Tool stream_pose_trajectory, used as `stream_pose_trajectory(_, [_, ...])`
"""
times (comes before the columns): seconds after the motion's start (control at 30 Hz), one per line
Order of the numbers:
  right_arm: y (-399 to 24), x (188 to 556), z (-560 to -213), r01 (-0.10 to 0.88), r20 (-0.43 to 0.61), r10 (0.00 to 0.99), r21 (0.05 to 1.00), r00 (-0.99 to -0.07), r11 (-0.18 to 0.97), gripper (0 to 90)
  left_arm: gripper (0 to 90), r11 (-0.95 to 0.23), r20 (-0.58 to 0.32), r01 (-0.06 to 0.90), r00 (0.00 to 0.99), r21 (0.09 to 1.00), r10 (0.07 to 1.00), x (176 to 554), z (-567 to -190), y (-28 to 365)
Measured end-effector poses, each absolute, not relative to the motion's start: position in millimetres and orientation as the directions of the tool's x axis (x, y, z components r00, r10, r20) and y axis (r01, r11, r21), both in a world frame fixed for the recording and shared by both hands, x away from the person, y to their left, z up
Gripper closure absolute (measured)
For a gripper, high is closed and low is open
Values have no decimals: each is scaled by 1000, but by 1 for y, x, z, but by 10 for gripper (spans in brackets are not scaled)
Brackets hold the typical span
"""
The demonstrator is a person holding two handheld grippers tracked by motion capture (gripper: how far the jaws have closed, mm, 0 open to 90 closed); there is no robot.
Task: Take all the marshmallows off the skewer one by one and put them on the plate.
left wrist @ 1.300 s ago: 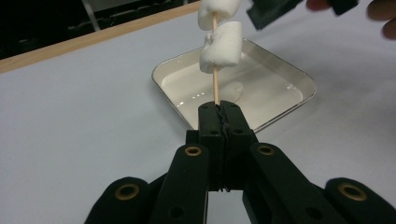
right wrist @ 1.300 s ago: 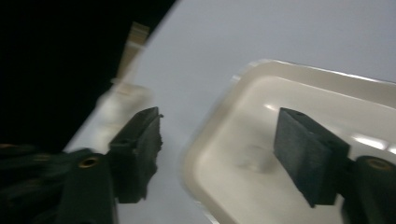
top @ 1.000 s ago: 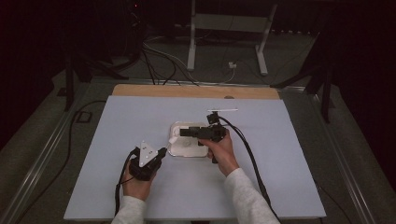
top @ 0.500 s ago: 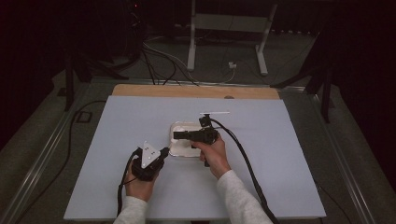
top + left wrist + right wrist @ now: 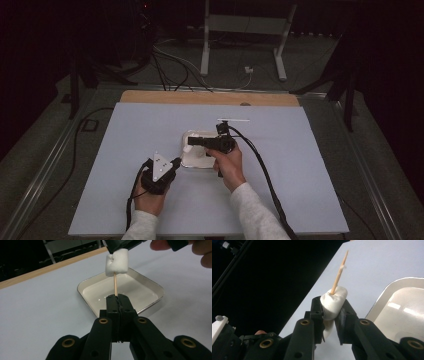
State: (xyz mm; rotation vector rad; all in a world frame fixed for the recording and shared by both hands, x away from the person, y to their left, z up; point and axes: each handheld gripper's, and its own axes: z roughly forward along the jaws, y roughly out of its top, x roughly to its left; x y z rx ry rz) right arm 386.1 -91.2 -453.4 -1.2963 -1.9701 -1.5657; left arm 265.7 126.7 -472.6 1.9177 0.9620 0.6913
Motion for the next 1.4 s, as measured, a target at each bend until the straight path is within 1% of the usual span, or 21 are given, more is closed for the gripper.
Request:
stream_pose_trajectory(0.43, [-103, 391, -446, 784, 714, 460, 618, -528, -60, 777, 900, -372, 132, 340, 559, 864, 818, 265, -474, 126])
stream_pose_trajectory(1.27, [-119, 400, -439, 777, 717, 480, 620, -505, -108, 785, 900, -403, 154, 338, 573, 850, 805, 264, -479, 132])
stream_pose_trajectory(1.33, [-122, 401, -438, 773, 717, 485, 623, -502, -120, 786, 900, -420, 170, 335, 574, 843, 801, 263, -479, 132])
stream_pose_trajectory(1.37, [-126, 402, -437, 764, 716, 490, 629, -497, -144, 790, 900, -437, 187, 344, 567, 831, 802, 264, -480, 132])
stream_pose_trajectory(1.4, [-126, 402, -437, 764, 716, 490, 629, -497, -144, 790, 900, -446, 194, 355, 562, 822, 804, 264, -483, 135])
